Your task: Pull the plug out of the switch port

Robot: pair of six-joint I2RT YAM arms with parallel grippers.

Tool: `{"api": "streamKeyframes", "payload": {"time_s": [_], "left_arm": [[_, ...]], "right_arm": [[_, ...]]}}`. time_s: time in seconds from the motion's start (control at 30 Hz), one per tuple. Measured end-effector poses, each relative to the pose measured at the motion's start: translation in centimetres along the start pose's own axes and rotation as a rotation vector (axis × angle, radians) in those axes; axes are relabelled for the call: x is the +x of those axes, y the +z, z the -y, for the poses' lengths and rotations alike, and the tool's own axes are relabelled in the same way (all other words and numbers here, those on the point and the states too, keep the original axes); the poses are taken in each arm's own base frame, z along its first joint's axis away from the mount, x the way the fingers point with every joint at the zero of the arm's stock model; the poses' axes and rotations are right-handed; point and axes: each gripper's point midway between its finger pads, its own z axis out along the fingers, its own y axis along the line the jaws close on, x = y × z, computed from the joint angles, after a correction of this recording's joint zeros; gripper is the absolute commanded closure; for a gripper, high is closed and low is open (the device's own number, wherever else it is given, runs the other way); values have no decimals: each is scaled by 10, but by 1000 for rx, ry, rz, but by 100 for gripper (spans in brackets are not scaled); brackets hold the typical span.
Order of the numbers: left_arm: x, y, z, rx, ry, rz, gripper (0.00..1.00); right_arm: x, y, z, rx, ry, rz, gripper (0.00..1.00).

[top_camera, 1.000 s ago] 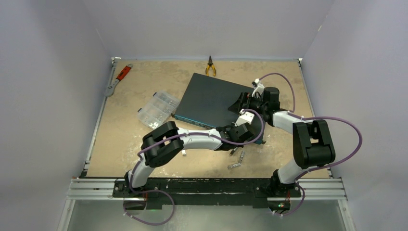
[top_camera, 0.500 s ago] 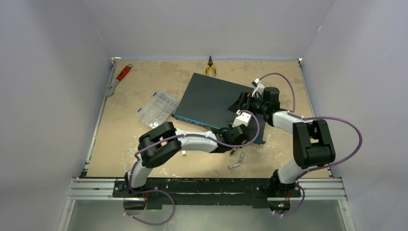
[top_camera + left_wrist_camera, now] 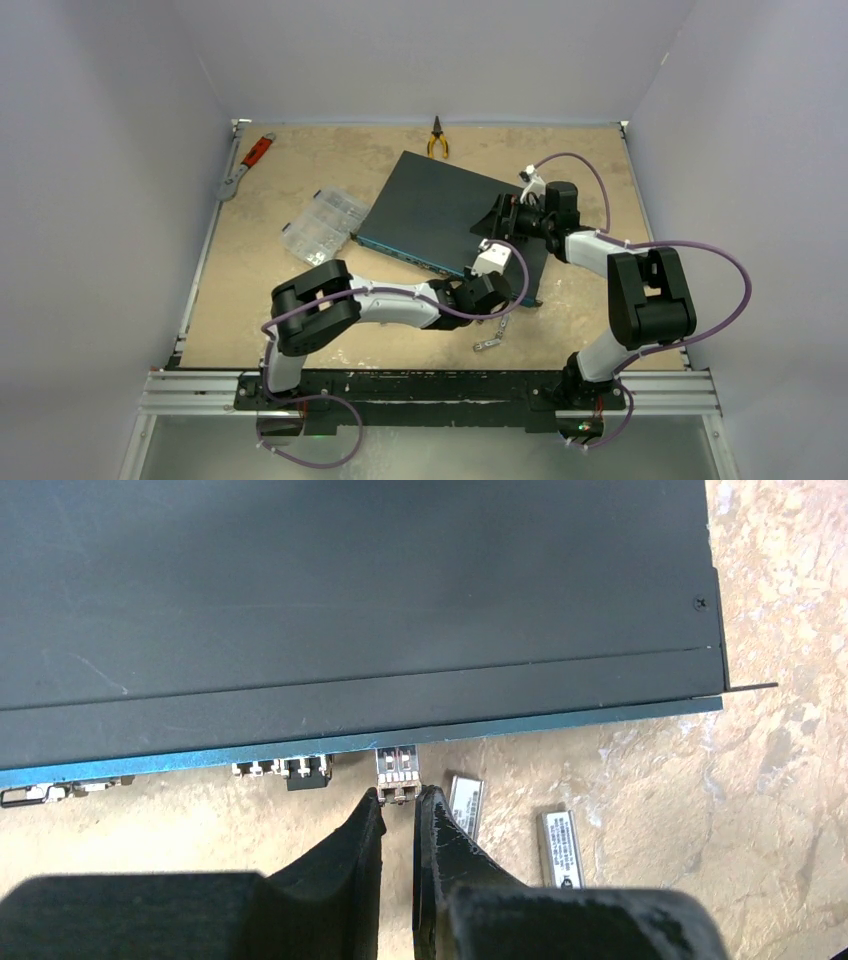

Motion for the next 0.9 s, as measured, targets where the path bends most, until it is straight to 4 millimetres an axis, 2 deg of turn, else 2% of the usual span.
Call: {"api": "streamKeyframes", "payload": {"time_s": [0.53,0.73,0.9], "left_arm": [[15,-18,-15,-8,26,-6,100],[22,-30,-20,15,89,-19,100],[23,-29,-21,25,106,-15,100]], "right_arm": [[12,0,-11,-56,32,-52,1],[18,2,-12,-70,57,-78,2],[17,2,-11,-66,73,-84,2]]}}
